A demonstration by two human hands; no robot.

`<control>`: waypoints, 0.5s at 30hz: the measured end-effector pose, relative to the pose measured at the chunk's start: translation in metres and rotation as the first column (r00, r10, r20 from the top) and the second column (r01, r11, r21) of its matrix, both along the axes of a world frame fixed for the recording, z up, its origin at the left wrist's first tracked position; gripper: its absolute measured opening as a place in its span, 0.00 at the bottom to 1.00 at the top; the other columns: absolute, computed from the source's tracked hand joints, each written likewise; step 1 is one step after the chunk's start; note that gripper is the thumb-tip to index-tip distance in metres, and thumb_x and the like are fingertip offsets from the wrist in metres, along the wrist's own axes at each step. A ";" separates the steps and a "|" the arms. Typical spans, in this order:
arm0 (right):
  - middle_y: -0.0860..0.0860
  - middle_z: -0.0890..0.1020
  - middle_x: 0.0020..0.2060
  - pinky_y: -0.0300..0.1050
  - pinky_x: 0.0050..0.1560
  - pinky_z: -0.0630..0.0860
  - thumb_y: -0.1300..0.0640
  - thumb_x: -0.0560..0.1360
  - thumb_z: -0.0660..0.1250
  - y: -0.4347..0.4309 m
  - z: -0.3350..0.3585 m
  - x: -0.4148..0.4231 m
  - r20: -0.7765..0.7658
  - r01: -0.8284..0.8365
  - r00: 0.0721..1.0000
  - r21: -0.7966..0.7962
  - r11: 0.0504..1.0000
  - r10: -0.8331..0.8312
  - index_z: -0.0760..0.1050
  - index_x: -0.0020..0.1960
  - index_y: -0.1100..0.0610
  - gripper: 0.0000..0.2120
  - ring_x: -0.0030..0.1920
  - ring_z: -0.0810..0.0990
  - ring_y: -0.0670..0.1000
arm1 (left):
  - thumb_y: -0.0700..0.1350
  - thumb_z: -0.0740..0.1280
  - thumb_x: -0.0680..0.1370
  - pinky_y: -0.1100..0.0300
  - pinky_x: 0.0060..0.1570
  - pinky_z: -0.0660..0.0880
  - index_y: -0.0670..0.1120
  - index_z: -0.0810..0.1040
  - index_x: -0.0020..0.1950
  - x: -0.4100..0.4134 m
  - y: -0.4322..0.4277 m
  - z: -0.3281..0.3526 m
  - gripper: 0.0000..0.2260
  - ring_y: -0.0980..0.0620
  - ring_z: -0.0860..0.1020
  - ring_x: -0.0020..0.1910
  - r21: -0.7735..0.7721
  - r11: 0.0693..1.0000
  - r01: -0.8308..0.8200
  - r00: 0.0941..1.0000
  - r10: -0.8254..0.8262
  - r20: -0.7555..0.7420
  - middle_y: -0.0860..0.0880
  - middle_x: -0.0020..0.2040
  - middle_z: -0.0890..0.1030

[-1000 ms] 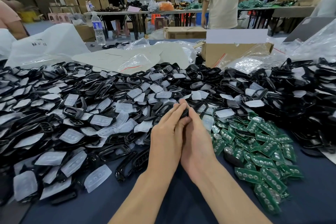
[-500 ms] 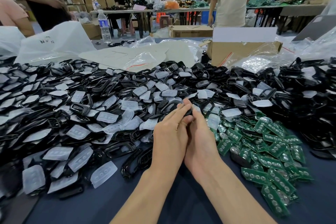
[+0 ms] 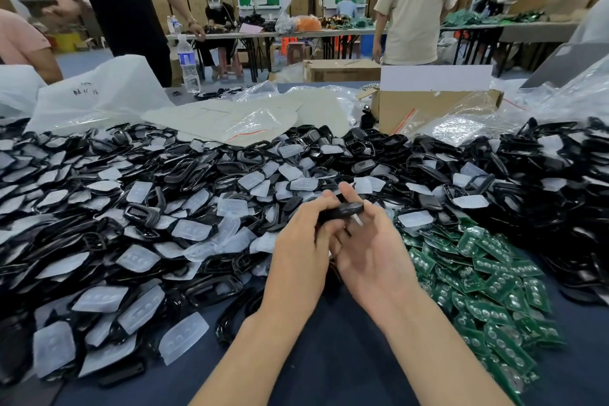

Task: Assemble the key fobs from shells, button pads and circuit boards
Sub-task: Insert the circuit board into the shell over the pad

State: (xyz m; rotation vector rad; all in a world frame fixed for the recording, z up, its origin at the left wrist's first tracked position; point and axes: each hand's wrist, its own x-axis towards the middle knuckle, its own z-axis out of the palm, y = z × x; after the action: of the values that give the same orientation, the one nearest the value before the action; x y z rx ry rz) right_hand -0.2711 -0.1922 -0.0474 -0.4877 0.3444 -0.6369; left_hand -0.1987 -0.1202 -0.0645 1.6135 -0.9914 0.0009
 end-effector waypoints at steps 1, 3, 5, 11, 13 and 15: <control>0.55 0.85 0.57 0.42 0.42 0.82 0.54 0.79 0.62 -0.004 0.002 0.002 0.002 -0.014 1.000 -0.046 0.999 0.014 0.82 0.61 0.56 0.15 0.44 0.86 0.49 | 0.39 0.69 0.79 0.76 0.53 0.69 0.62 0.77 0.57 0.004 -0.001 0.004 0.17 0.68 0.77 0.55 -0.020 1.000 0.004 1.000 -0.004 0.000 0.67 0.53 0.81; 0.56 0.85 0.57 0.42 0.45 0.83 0.54 0.80 0.62 -0.015 0.008 0.006 -0.005 -0.029 1.000 -0.148 0.989 0.028 0.83 0.60 0.56 0.14 0.47 0.86 0.50 | 0.39 0.69 0.79 0.73 0.52 0.72 0.62 0.79 0.54 0.012 -0.006 0.012 0.16 0.65 0.80 0.54 -0.068 0.997 0.032 0.998 -0.036 -0.057 0.66 0.52 0.82; 0.55 0.85 0.58 0.43 0.49 0.83 0.53 0.84 0.58 -0.023 0.014 0.010 -0.046 -0.031 0.999 -0.271 0.962 0.019 0.83 0.59 0.55 0.16 0.52 0.86 0.51 | 0.39 0.69 0.79 0.70 0.51 0.74 0.61 0.81 0.54 0.022 -0.011 0.019 0.15 0.61 0.81 0.53 -0.095 0.994 0.059 0.989 -0.071 -0.129 0.64 0.51 0.84; 0.51 0.84 0.62 0.44 0.62 0.79 0.53 0.84 0.59 -0.036 0.000 0.010 -0.113 -0.010 0.991 -0.618 0.786 -0.077 0.84 0.60 0.48 0.14 0.63 0.82 0.53 | 0.37 0.69 0.79 0.63 0.54 0.78 0.57 0.84 0.52 0.042 -0.014 0.013 0.14 0.56 0.83 0.53 -0.169 0.976 0.135 0.938 -0.181 -0.296 0.56 0.51 0.86; 0.50 0.83 0.62 0.44 0.62 0.79 0.51 0.83 0.61 -0.036 -0.002 0.009 -0.127 -0.013 0.986 -0.702 0.712 -0.107 0.82 0.62 0.47 0.14 0.64 0.81 0.51 | 0.36 0.69 0.79 0.61 0.55 0.79 0.55 0.84 0.52 0.044 -0.014 0.012 0.14 0.55 0.83 0.54 -0.188 0.971 0.145 0.928 -0.199 -0.315 0.54 0.51 0.86; 0.48 0.83 0.62 0.43 0.62 0.79 0.50 0.83 0.62 -0.035 -0.001 0.009 -0.122 -0.005 0.984 -0.752 0.660 -0.132 0.81 0.63 0.46 0.13 0.65 0.80 0.49 | 0.36 0.69 0.79 0.63 0.54 0.78 0.56 0.84 0.52 0.044 -0.014 0.013 0.14 0.55 0.83 0.53 -0.212 0.964 0.159 0.922 -0.222 -0.319 0.54 0.51 0.86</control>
State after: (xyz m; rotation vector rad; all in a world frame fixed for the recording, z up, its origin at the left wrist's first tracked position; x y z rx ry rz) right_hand -0.2625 -0.2275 -0.0487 -1.3509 0.2409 -0.8029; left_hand -0.1544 -0.1346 -0.0514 1.2891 -0.8473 -0.3044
